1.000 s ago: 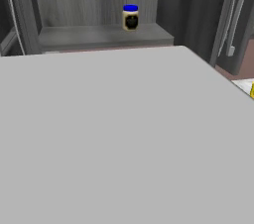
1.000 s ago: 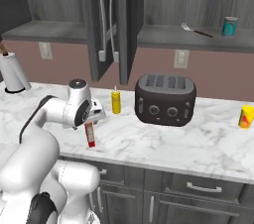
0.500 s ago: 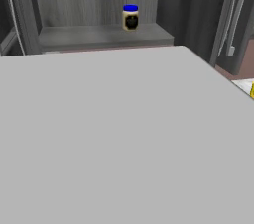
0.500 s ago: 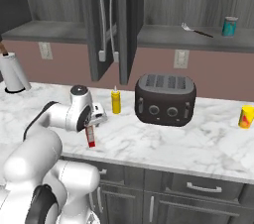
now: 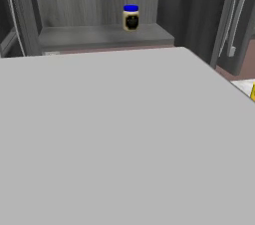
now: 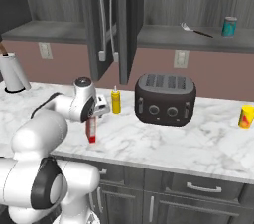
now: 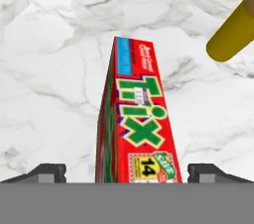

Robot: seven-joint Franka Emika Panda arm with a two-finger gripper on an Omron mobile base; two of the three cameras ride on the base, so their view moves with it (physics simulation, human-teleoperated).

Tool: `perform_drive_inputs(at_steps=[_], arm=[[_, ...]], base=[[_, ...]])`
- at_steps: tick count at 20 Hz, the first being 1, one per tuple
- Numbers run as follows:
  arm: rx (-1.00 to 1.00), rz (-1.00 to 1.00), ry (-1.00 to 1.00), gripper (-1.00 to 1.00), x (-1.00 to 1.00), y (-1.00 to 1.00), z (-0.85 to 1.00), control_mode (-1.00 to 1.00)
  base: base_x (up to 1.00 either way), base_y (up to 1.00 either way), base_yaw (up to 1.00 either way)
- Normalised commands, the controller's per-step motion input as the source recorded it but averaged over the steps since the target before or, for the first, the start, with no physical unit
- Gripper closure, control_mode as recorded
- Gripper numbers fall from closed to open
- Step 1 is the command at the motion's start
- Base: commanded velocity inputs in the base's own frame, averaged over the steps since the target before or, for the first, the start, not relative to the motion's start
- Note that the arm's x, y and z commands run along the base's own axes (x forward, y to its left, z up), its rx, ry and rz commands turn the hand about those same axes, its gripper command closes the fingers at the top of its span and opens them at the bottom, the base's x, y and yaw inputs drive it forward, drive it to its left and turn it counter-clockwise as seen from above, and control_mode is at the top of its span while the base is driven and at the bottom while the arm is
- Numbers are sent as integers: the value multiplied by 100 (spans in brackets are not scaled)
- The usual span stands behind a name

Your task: Pick the canned food and cereal from the counter and place them in the cabinets closest to them.

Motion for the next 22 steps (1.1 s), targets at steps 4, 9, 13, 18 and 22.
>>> perform_drive_inputs(at_steps=[4,9,13,18,22], arm=[[0,0,0,100,6,0,-4,-100],[0,0,0,100,-1,0,0,-100],[0,-3,-3,100,-8,0,7,-100],[0,-9,-8,100,-21,6,32,-100],[0,-11,-9,100,-37,12,40,-100]], base=[[0,0,0],[0,0,0],[0,0,0],[0,0,0],[0,0,0]])
